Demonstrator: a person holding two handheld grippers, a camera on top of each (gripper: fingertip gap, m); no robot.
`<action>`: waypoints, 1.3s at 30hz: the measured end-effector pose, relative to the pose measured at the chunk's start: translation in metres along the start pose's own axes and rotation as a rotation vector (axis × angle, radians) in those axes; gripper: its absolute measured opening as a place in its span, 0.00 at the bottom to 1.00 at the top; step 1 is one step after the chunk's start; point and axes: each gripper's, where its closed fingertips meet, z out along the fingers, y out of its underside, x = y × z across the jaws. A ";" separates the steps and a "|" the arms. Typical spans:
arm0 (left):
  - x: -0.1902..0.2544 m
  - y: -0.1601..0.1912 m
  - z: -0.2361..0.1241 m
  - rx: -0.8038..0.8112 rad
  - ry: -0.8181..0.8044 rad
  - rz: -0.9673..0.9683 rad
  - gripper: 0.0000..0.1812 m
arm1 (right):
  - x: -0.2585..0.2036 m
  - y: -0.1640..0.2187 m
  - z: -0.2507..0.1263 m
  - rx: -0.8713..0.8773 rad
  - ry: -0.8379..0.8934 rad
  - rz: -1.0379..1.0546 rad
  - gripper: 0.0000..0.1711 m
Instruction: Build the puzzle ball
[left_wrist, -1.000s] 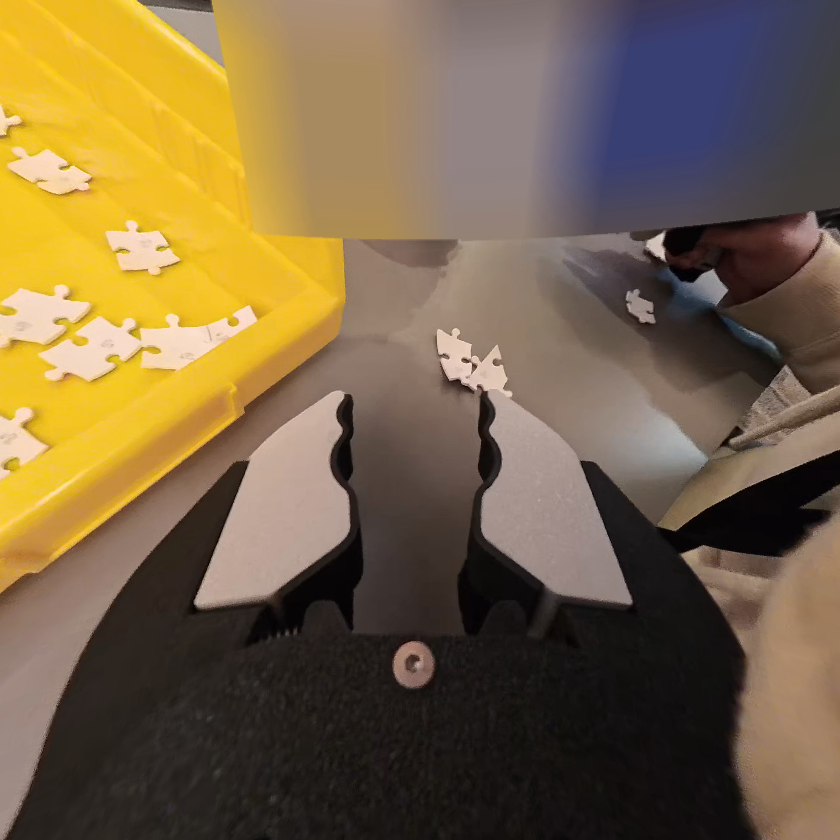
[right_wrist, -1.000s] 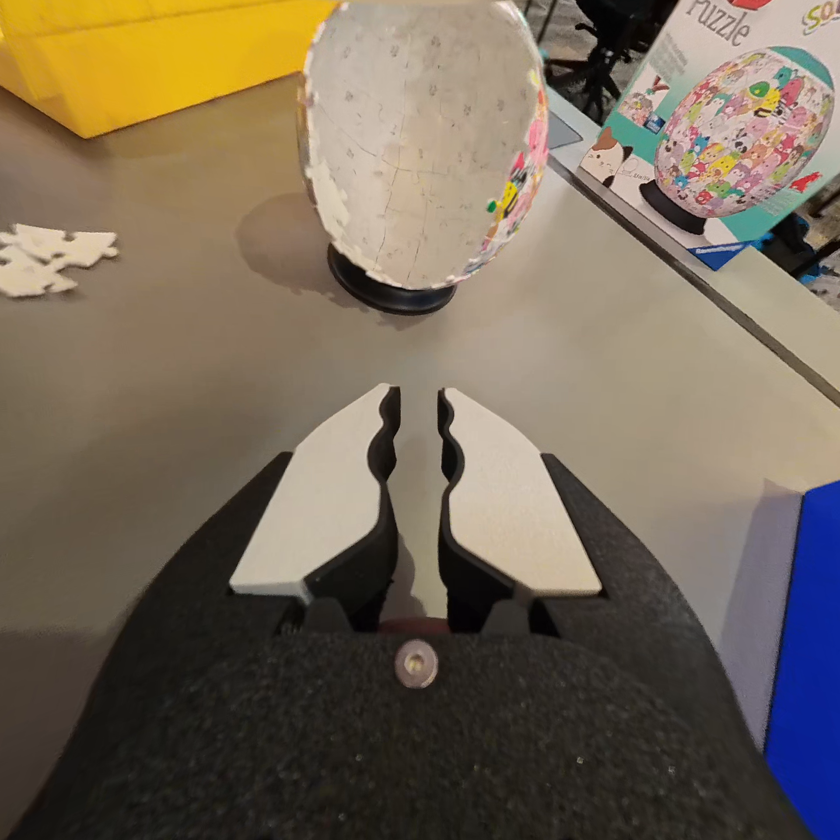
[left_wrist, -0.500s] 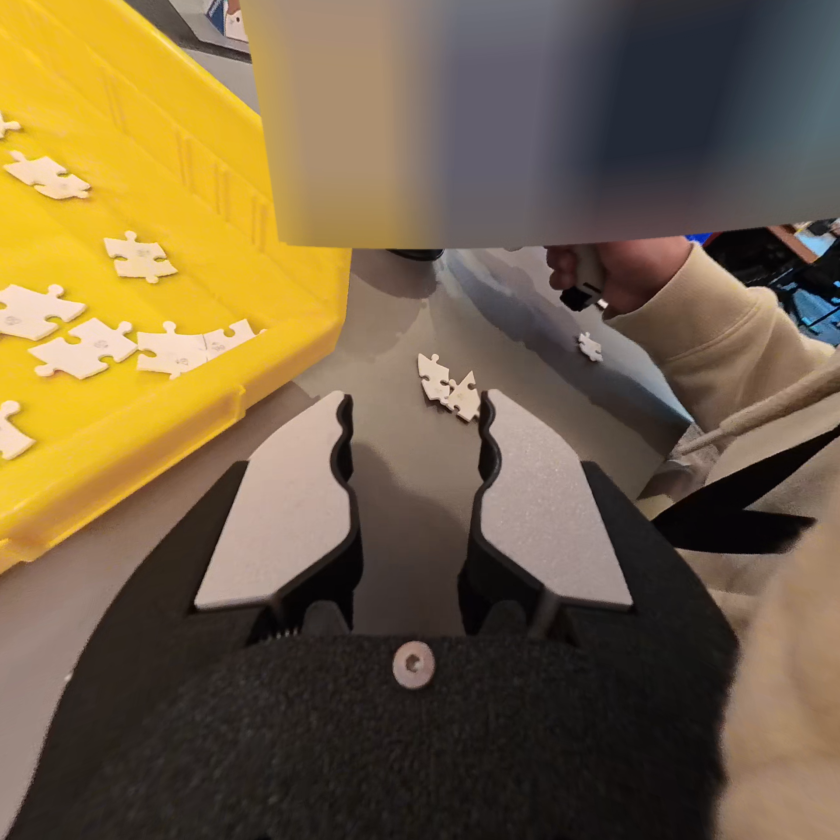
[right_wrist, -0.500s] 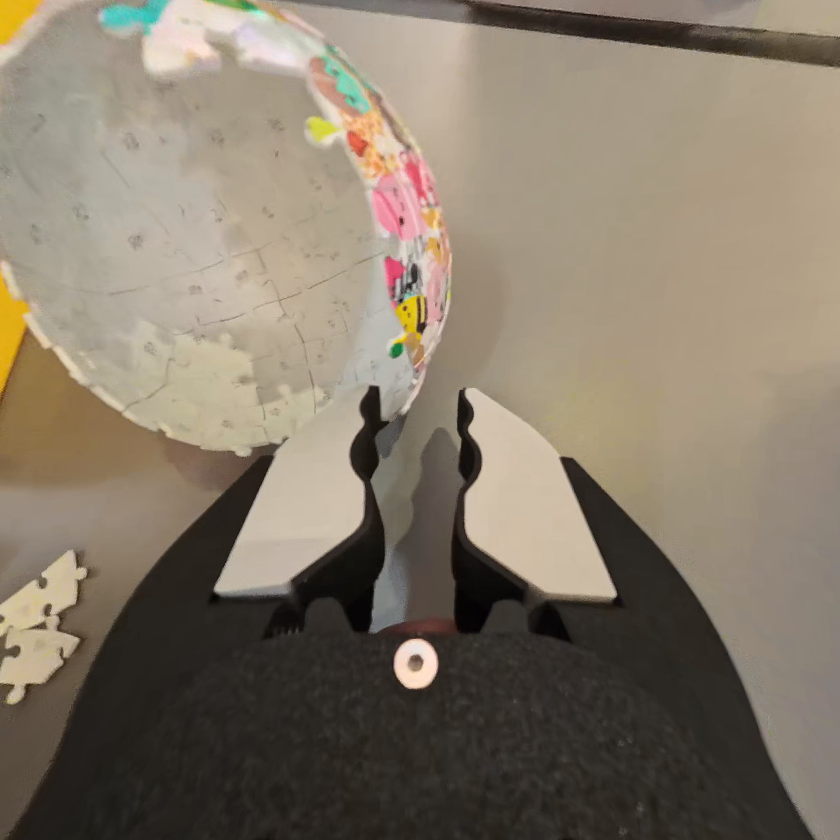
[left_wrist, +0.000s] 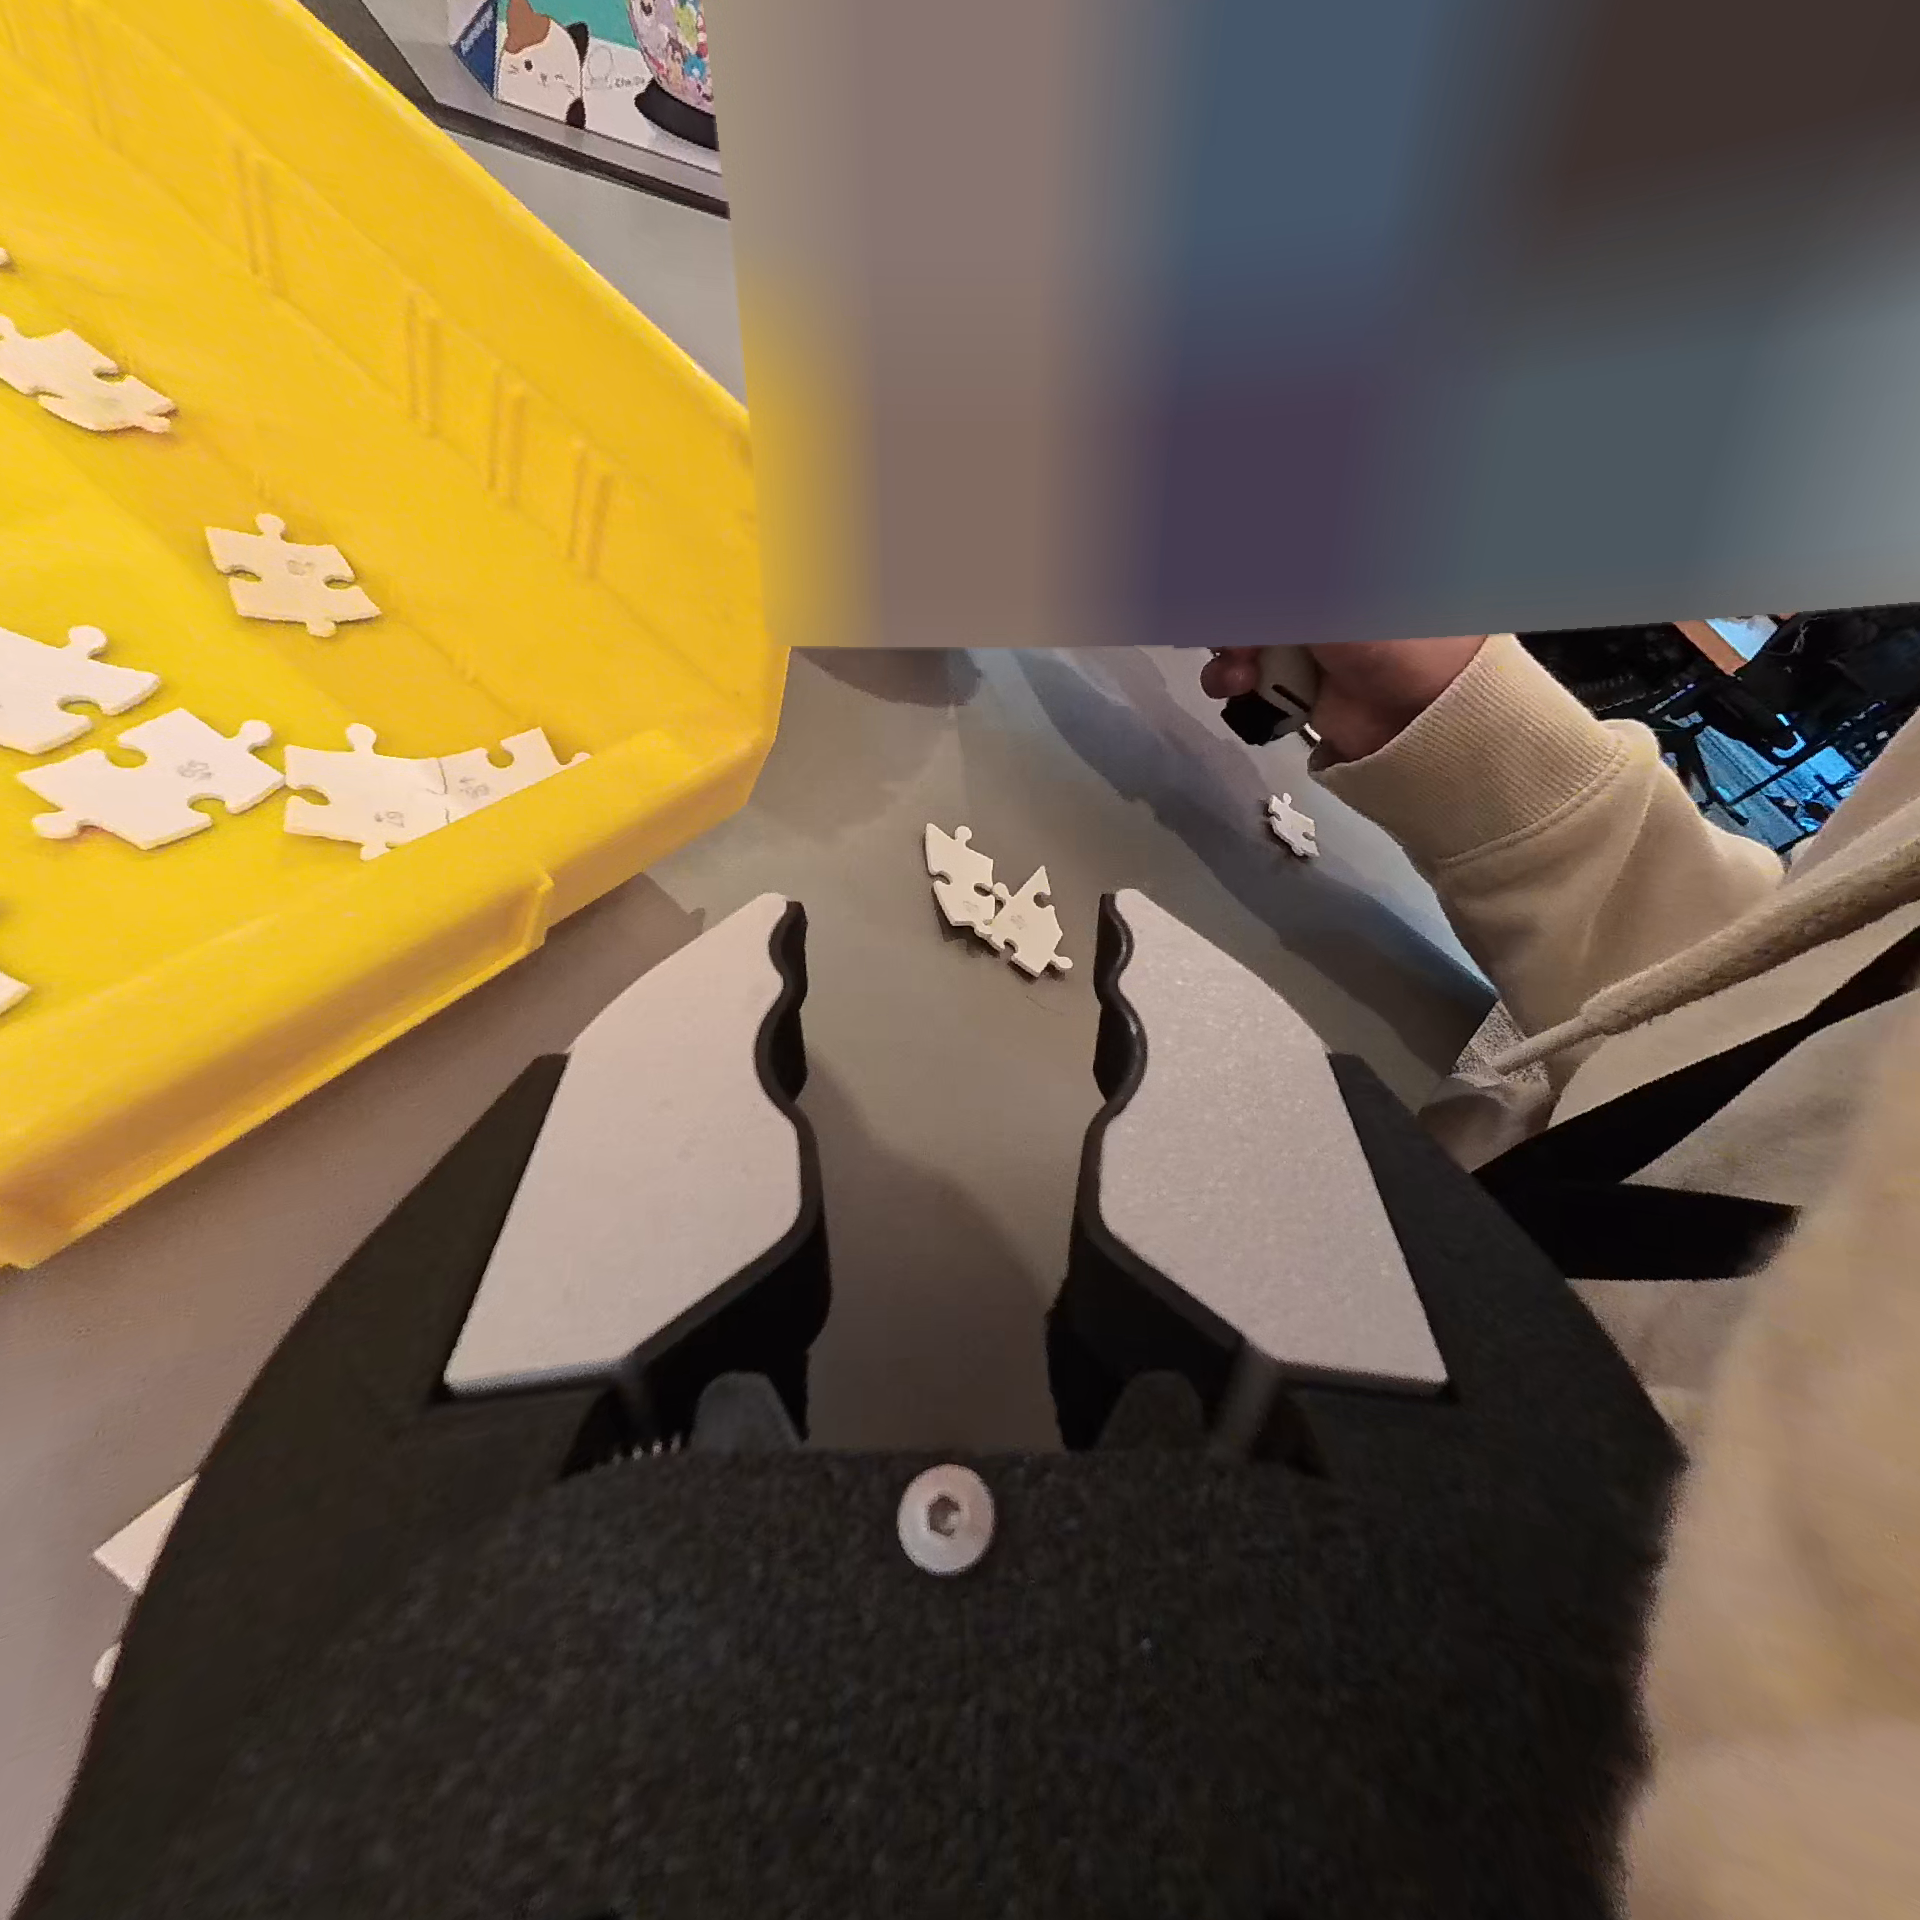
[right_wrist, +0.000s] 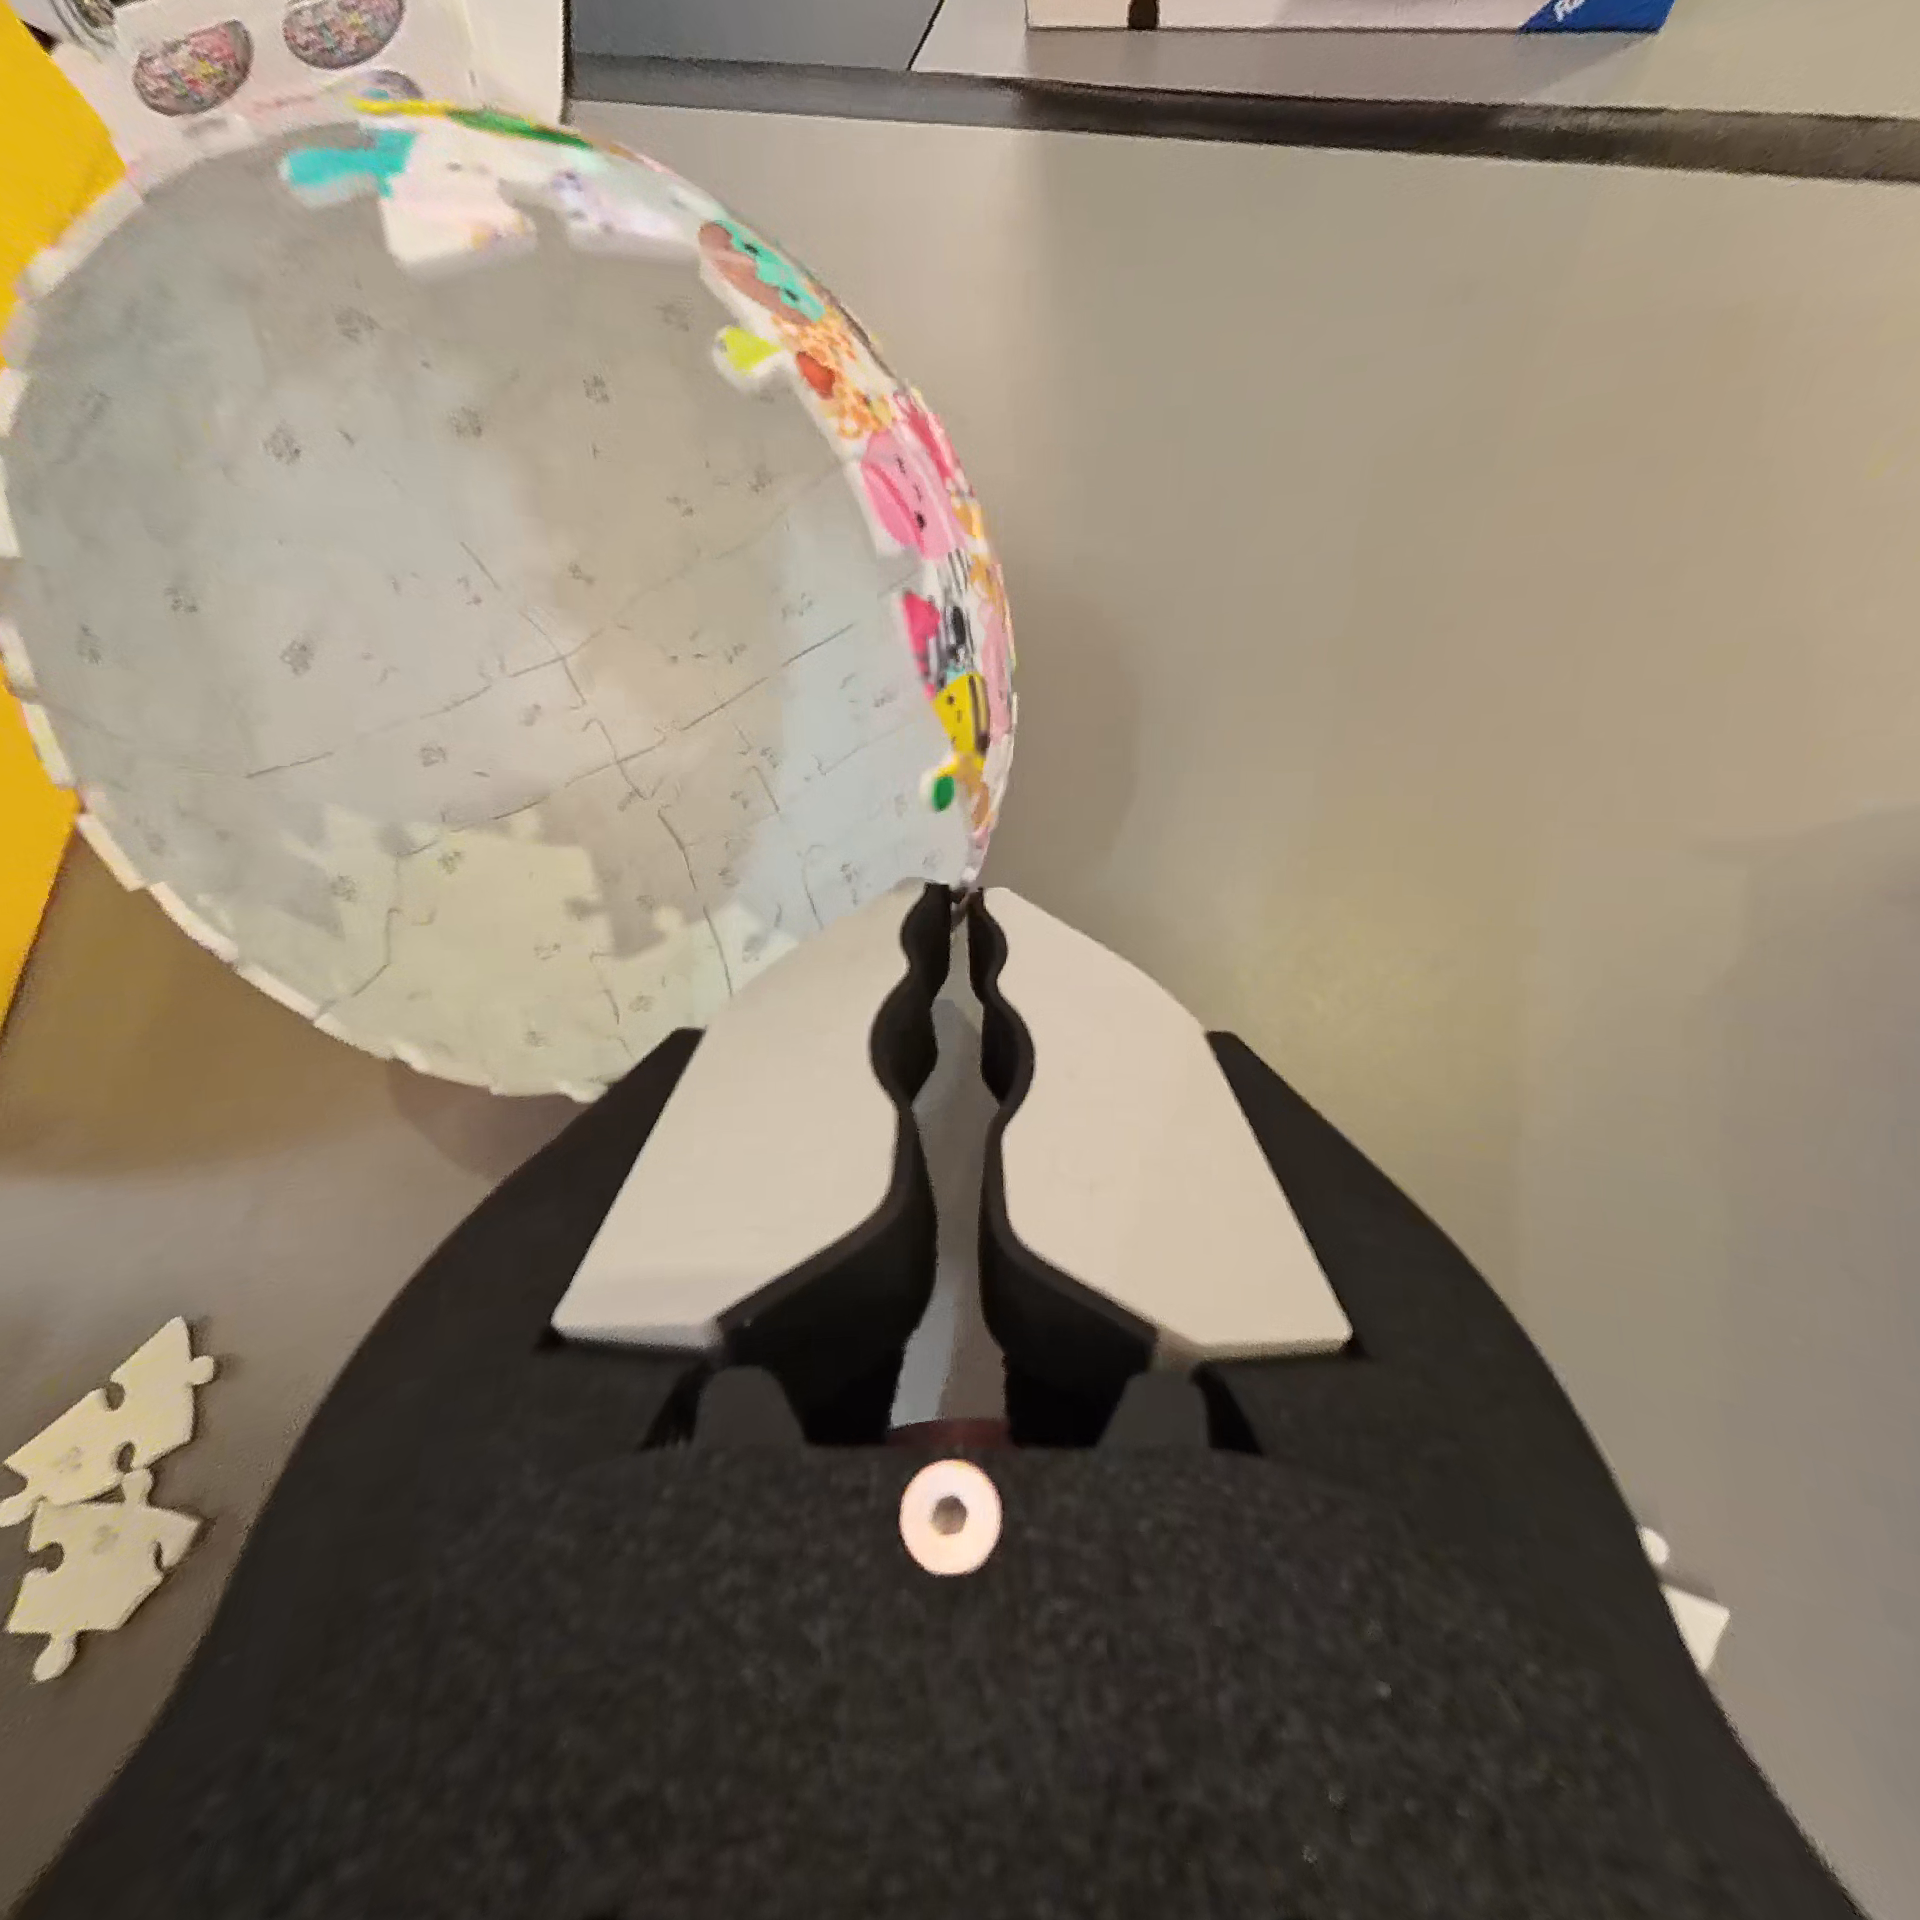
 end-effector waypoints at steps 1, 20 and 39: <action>0.000 0.000 0.000 -0.001 0.000 0.000 0.29 | 0.000 0.000 0.000 0.000 0.004 -0.009 0.01; 0.001 -0.001 -0.001 0.008 0.020 -0.019 0.29 | 0.001 -0.001 0.016 -0.014 -0.104 0.153 0.02; 0.001 -0.001 -0.001 0.007 0.022 -0.023 0.29 | 0.003 -0.010 0.016 0.016 -0.112 0.149 0.01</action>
